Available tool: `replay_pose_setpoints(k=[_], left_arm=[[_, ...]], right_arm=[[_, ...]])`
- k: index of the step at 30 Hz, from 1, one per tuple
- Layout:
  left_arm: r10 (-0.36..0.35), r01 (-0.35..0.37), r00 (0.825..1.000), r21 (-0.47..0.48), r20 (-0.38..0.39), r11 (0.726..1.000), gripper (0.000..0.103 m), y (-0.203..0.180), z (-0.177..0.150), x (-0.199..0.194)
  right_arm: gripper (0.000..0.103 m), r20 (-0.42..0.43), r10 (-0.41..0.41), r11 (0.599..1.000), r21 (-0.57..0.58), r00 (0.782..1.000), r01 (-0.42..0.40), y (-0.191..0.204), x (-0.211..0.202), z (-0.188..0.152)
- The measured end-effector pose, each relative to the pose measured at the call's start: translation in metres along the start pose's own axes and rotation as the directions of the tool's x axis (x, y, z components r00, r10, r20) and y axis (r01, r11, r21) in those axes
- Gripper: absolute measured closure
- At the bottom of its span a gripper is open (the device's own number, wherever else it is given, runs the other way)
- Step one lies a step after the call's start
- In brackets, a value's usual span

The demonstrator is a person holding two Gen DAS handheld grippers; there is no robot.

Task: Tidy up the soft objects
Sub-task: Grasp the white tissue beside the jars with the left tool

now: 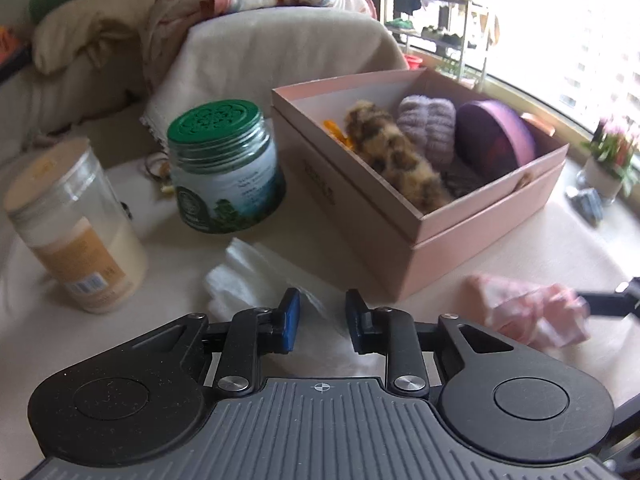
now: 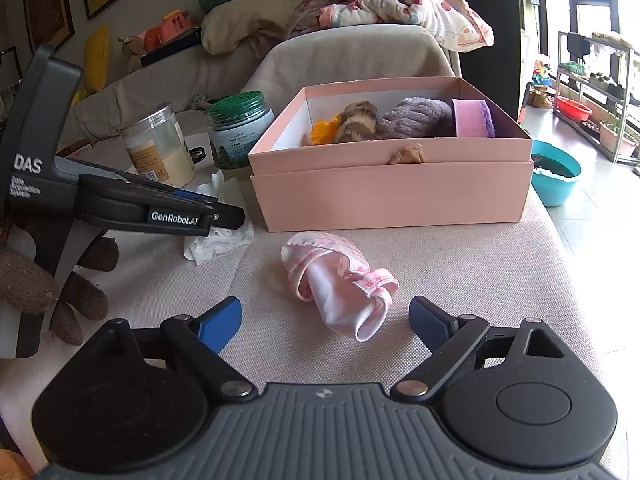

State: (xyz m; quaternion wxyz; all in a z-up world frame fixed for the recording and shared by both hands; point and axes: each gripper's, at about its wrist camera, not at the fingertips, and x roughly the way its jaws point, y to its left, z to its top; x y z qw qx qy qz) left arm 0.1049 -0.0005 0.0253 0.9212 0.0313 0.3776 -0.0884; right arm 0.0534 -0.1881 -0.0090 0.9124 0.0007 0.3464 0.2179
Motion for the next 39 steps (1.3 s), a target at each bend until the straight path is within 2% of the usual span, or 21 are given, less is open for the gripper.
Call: replay_pose_setpoints(k=[5,12,16,20,23,27,30,31,32,33,36,39], left_arm=[[0.007,-0.007,1.0,-0.015,0.009,1.0,0.072,-0.002,0.003,0.008],[-0.002,0.0,1.0,0.112,0.015,0.994,0.071,-0.015,-0.007,0.002],[0.054,-0.061,0.998,0.246,0.035,0.967,0.069,-0.023,-0.016,-0.005],[0.133,-0.142,0.99,0.269,0.05,0.953,0.069,-0.009,-0.023,-0.013],[0.195,-0.202,0.979,0.229,0.054,0.952,0.069,0.014,-0.027,-0.023],[0.247,-0.251,0.968,0.122,0.048,0.96,0.069,0.047,-0.027,-0.032],[0.18,-0.179,0.983,-0.039,0.033,0.983,0.069,0.072,-0.023,-0.035],[0.154,-0.149,0.987,-0.103,0.036,0.983,0.069,0.08,-0.021,-0.035],[0.143,-0.137,0.989,-0.152,0.035,0.979,0.069,0.085,-0.02,-0.034],[0.163,-0.153,0.986,-0.186,0.042,0.971,0.069,0.089,-0.019,-0.034],[0.247,-0.233,0.968,-0.222,0.037,0.947,0.069,0.096,-0.018,-0.029],[0.257,-0.246,0.966,-0.257,0.011,0.934,0.07,0.107,-0.019,-0.024]], right_arm=[[0.011,-0.004,-0.009,1.0,-0.014,1.0,0.009,0.002,0.001,0.0],[0.01,-0.008,-0.011,1.0,-0.023,1.0,0.011,0.003,0.001,0.0],[0.01,-0.009,-0.013,1.0,-0.025,1.0,0.012,0.003,0.001,0.0],[0.01,-0.01,-0.012,1.0,-0.025,1.0,0.012,0.003,0.001,0.0],[0.01,-0.01,-0.012,1.0,-0.025,1.0,0.012,0.003,0.0,0.0],[0.01,-0.01,-0.013,1.0,-0.026,1.0,0.012,0.003,0.0,0.0],[0.01,-0.01,-0.011,1.0,-0.024,1.0,0.011,0.003,0.0,0.0],[0.01,-0.01,-0.011,1.0,-0.024,1.0,0.011,0.003,0.0,0.0],[0.01,-0.01,-0.011,1.0,-0.024,1.0,0.011,0.003,0.0,0.0],[0.01,-0.01,-0.011,1.0,-0.024,1.0,0.011,0.003,0.0,0.0],[0.01,-0.01,-0.01,1.0,-0.023,1.0,0.01,0.003,0.0,0.0],[0.009,-0.011,-0.011,1.0,-0.025,1.0,0.01,0.003,0.0,0.0]])
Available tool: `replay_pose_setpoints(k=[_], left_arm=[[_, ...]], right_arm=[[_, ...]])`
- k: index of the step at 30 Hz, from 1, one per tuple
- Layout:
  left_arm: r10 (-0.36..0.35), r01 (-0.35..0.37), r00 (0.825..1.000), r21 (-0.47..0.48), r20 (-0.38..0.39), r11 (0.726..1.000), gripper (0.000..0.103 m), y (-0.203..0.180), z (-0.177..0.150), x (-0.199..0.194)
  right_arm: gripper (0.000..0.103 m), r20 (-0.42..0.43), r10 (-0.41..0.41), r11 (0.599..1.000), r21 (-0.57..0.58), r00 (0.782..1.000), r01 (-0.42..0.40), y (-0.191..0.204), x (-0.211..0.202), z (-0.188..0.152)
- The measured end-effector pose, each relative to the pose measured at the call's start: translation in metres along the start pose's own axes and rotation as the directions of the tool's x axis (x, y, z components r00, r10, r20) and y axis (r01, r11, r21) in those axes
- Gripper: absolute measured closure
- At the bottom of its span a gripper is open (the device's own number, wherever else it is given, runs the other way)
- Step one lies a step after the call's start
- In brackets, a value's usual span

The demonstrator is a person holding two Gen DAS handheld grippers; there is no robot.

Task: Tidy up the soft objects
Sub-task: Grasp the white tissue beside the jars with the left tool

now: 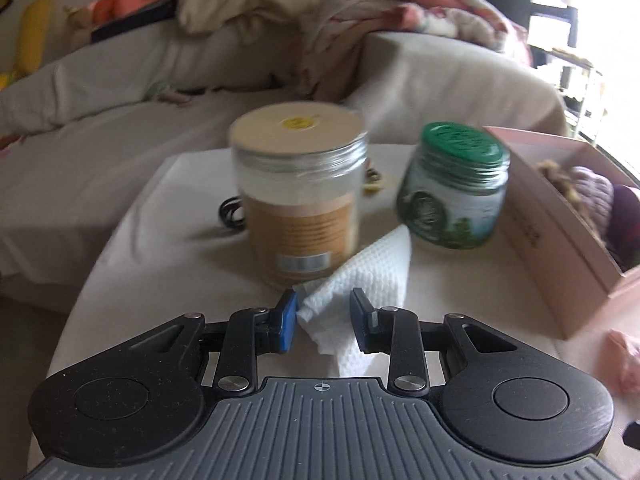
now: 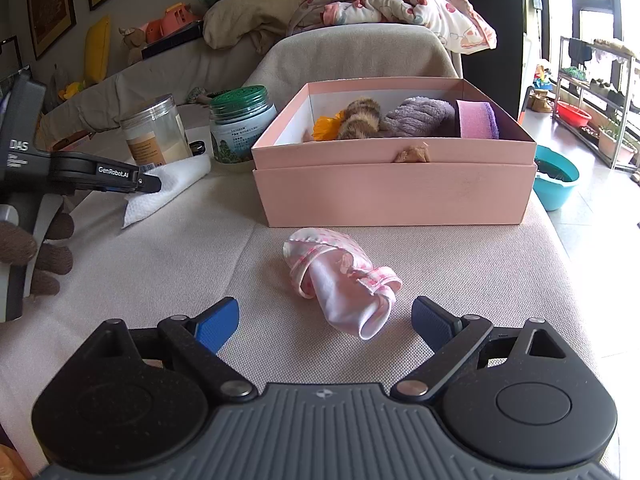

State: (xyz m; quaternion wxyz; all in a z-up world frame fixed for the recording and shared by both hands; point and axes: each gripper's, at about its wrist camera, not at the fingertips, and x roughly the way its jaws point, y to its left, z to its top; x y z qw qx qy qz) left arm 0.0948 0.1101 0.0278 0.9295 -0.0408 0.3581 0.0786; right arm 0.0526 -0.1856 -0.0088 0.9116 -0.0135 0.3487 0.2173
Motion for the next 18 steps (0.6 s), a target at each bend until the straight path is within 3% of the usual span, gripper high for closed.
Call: replay_pose_setpoints(k=[4,7,10,15,18], left_arm=[[-0.121,0.118,0.992,-0.086,-0.029,0.989,0.071,0.012,0.0,0.007],[-0.194,0.193,0.98,-0.037,-0.041,0.981,0.067,0.006,-0.002,0.007],[-0.189,0.19,0.982,0.021,-0.024,0.982,0.067,0.002,-0.006,0.007],[-0.207,0.205,0.978,-0.069,-0.012,0.976,0.069,0.006,-0.01,0.007],[-0.204,0.204,0.979,-0.023,0.003,0.979,0.069,0.004,-0.012,0.007]], right_arm=[[0.006,-0.006,0.012,1.0,-0.002,1.0,-0.012,0.0,0.0,0.0],[0.002,-0.01,0.035,0.999,0.003,0.999,-0.035,-0.002,0.0,0.001],[0.0,-0.008,0.053,0.998,0.017,0.999,-0.053,-0.004,-0.001,0.001],[0.0,-0.012,0.054,0.998,0.018,0.998,-0.054,-0.004,-0.001,0.002],[0.0,-0.022,0.062,0.998,0.022,0.998,-0.061,-0.006,-0.002,0.003]])
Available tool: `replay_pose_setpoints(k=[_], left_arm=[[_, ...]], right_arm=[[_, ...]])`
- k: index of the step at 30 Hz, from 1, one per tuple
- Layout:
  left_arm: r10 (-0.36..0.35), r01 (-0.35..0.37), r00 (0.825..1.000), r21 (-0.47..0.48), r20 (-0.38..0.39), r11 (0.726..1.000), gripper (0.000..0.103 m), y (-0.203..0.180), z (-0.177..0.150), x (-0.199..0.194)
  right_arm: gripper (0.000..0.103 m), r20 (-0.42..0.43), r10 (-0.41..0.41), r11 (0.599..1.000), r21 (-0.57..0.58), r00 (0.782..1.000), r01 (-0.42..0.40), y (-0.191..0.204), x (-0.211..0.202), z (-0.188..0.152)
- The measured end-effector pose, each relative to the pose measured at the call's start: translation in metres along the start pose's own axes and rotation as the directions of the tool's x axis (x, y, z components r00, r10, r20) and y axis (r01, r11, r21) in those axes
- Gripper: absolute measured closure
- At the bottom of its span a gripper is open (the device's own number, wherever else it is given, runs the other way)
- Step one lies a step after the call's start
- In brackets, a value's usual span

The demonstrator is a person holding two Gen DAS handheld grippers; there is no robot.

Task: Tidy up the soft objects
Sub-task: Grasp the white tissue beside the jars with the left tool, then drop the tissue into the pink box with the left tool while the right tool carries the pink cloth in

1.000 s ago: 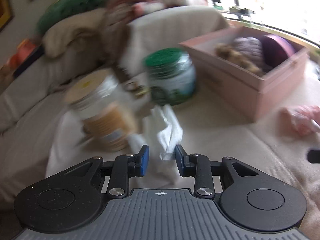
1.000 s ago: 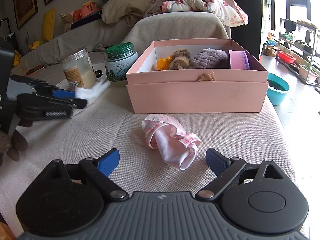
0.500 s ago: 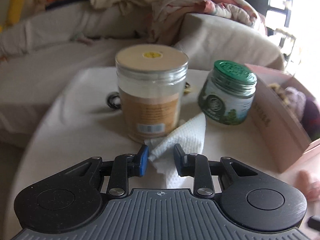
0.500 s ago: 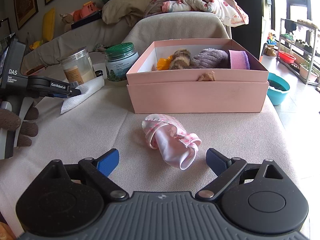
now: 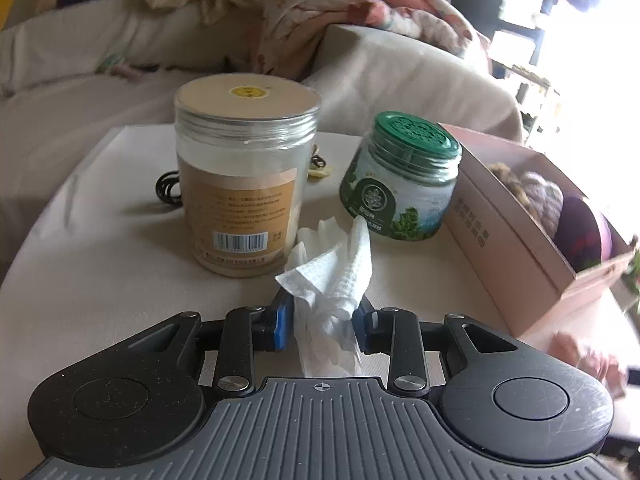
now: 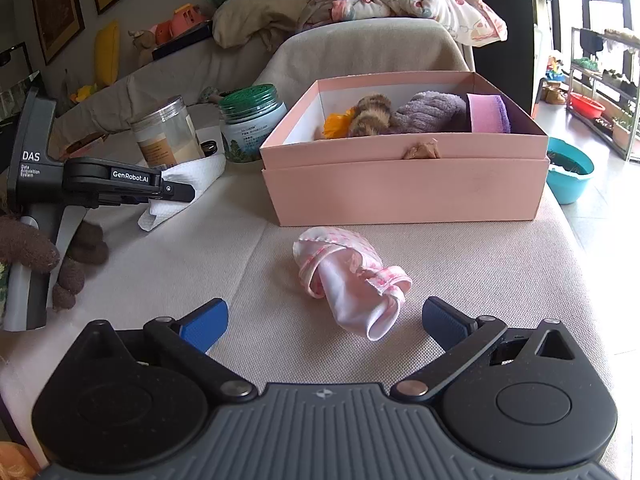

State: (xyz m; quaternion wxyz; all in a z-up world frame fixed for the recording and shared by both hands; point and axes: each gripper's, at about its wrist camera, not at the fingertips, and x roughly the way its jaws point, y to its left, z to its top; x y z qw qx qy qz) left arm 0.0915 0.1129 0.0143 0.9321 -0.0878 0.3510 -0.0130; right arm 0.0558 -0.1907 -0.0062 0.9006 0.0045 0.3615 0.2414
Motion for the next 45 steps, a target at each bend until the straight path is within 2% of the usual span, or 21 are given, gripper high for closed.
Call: replay_pose_setpoints(k=[2,3,4,6,8,12,15,16,17,19,23,27,32,34,35,36,38,40,41,43,45], left_arm=[[0.013,-0.014,1.0,0.033,0.017,0.999,0.076,-0.004,-0.002,0.001],[0.004,-0.005,1.0,0.028,0.02,1.0,0.084,-0.004,-0.005,0.0],[-0.023,0.022,1.0,0.02,0.021,1.0,0.085,-0.004,-0.007,-0.004],[-0.072,0.071,0.997,0.034,0.032,0.997,0.088,-0.006,-0.013,-0.01],[-0.096,0.092,0.995,0.09,0.033,0.992,0.089,-0.013,-0.023,-0.021],[-0.183,0.179,0.983,0.142,0.015,0.974,0.089,-0.022,-0.041,-0.044],[-0.238,0.233,0.971,0.153,0.012,0.96,0.089,-0.031,-0.048,-0.061],[-0.253,0.248,0.967,0.157,0.013,0.956,0.089,-0.035,-0.05,-0.065],[-0.27,0.265,0.963,0.163,0.012,0.95,0.089,-0.037,-0.05,-0.07],[-0.303,0.296,0.953,0.19,0.008,0.936,0.089,-0.045,-0.051,-0.079],[-0.386,0.373,0.922,0.223,0.016,0.901,0.089,-0.065,-0.043,-0.091],[-0.446,0.421,0.893,0.245,0.056,0.874,0.089,-0.091,-0.007,-0.086],[-0.438,0.381,0.889,0.311,0.135,0.87,0.088,-0.137,0.058,-0.055],[-0.461,0.414,0.879,0.281,0.125,0.866,0.088,-0.151,0.08,-0.032],[-0.467,0.435,0.879,0.235,0.098,0.869,0.088,-0.156,0.089,-0.017],[-0.458,0.44,0.887,0.186,0.065,0.878,0.087,-0.16,0.096,-0.002],[-0.408,0.404,0.913,0.123,0.009,0.907,0.085,-0.167,0.101,0.027],[-0.351,0.36,0.933,0.159,-0.08,0.919,0.085,-0.172,0.099,0.055],[-0.322,0.343,0.936,0.163,-0.144,0.925,0.085,-0.175,0.099,0.069],[-0.322,0.36,0.91,0.114,-0.261,0.926,0.085,-0.17,0.098,0.092],[-0.322,0.366,0.9,0.109,-0.294,0.924,0.086,-0.164,0.095,0.096]], right_arm=[[0.0,-0.021,-0.008,1.0,-0.026,1.0,0.008,0.003,0.002,0.002],[0.0,-0.032,-0.017,0.999,-0.042,0.999,0.016,0.005,0.002,0.004],[0.001,-0.028,-0.036,0.998,-0.046,0.999,0.034,0.006,0.002,0.004],[0.001,0.021,-0.095,0.993,-0.069,0.995,0.096,0.01,-0.003,0.005],[0.001,0.057,-0.148,0.981,-0.12,0.987,0.154,0.016,-0.005,0.007],[0.005,0.047,-0.154,0.975,-0.154,0.987,0.159,0.016,0.001,0.017],[0.02,0.009,-0.145,0.979,-0.143,0.989,0.145,0.016,0.011,0.023],[0.031,-0.003,-0.136,0.981,-0.138,0.991,0.134,0.016,0.013,0.026],[0.054,-0.021,-0.127,0.983,-0.139,0.992,0.123,0.017,0.014,0.028],[0.085,-0.042,-0.109,0.985,-0.14,0.993,0.102,0.019,0.007,0.031],[0.086,0.038,-0.077,0.989,-0.123,0.996,0.082,0.016,-0.043,0.036],[0.086,0.145,-0.066,0.991,-0.108,0.987,0.082,0.006,-0.096,0.039],[0.086,0.215,-0.123,0.984,-0.097,0.969,0.146,-0.008,-0.116,0.036],[0.086,0.203,-0.129,0.986,-0.073,0.971,0.147,-0.015,-0.113,0.035],[0.086,0.194,-0.134,0.987,-0.062,0.972,0.148,-0.02,-0.112,0.033],[0.086,0.186,-0.137,0.987,-0.053,0.973,0.149,-0.024,-0.109,0.031],[0.086,0.172,-0.14,0.988,-0.039,0.975,0.149,-0.032,-0.105,0.028],[0.086,0.154,-0.146,0.988,-0.019,0.977,0.15,-0.042,-0.099,0.028],[0.086,0.144,-0.15,0.988,-0.008,0.978,0.152,-0.046,-0.097,0.029],[0.086,0.123,-0.153,0.988,0.016,0.98,0.153,-0.056,-0.09,0.033],[0.086,0.105,-0.141,0.99,0.033,0.984,0.139,-0.063,-0.082,0.041]])
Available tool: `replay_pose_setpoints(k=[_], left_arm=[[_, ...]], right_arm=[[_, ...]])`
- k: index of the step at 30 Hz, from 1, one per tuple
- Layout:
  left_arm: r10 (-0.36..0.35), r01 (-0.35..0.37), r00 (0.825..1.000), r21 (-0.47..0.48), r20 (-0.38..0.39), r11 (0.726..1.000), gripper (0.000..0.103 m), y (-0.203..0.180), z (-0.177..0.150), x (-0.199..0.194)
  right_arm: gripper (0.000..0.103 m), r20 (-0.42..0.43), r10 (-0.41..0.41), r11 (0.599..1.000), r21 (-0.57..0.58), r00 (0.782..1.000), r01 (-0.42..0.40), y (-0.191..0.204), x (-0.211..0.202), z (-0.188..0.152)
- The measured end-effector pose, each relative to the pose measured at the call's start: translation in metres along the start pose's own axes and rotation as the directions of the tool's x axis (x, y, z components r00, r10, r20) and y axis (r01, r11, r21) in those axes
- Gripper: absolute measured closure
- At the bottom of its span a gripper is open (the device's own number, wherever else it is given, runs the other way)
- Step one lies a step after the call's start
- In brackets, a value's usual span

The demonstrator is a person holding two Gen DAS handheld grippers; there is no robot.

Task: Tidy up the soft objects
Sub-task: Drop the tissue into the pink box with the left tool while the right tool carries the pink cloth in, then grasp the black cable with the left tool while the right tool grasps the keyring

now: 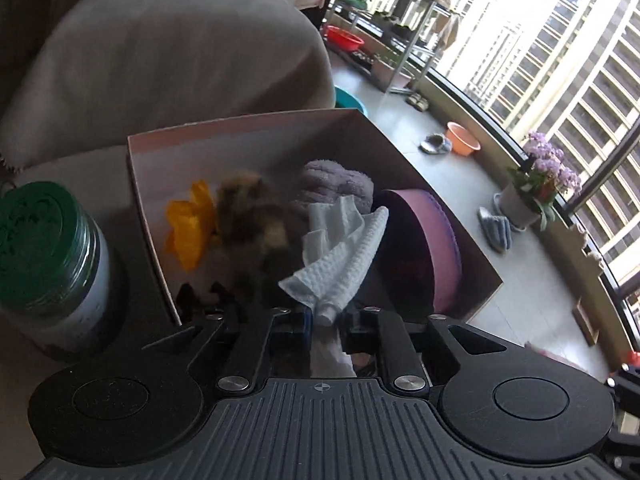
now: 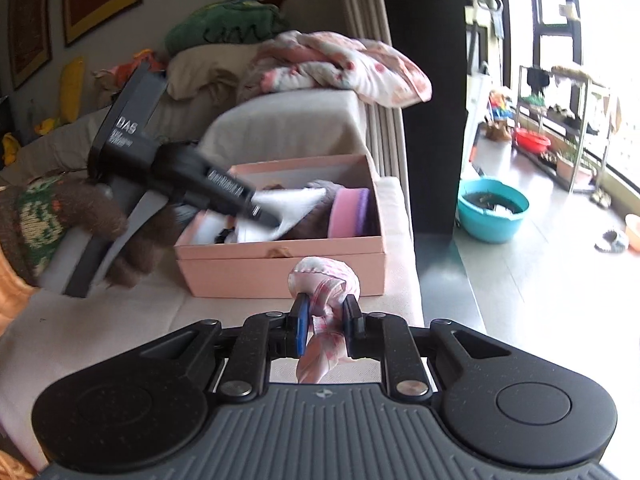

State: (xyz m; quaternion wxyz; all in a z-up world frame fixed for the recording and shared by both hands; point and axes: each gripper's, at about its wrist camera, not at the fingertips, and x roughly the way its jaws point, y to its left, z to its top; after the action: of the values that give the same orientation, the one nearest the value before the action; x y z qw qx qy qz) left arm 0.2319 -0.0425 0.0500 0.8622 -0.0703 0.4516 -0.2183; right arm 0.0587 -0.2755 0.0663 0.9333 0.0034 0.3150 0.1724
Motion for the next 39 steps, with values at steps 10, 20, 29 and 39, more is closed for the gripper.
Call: replay_pose_setpoints(k=[10,20,29,39], left_arm=[[-0.022,0.009,0.997,0.166,0.076,0.986,0.084,-0.014,-0.012,-0.035],[-0.003,-0.024,0.964,0.096,0.268,0.995,0.084,0.043,-0.063,-0.146],[0.282,-0.174,0.879,-0.29,0.385,0.941,0.084,0.183,-0.117,-0.239],[0.245,-0.194,0.888,-0.165,0.39,0.967,0.084,0.252,-0.139,-0.234]], right_arm=[[0.086,-0.186,0.254,0.965,0.119,0.949,-0.235,0.009,0.123,0.124],[0.086,-0.459,0.148,0.986,0.137,0.876,-0.094,0.03,0.206,0.109],[0.034,-0.469,-0.039,0.999,-0.006,0.882,0.041,0.064,0.175,0.134],[0.031,-0.297,-0.037,0.995,-0.095,0.954,0.009,0.141,0.091,0.236]])
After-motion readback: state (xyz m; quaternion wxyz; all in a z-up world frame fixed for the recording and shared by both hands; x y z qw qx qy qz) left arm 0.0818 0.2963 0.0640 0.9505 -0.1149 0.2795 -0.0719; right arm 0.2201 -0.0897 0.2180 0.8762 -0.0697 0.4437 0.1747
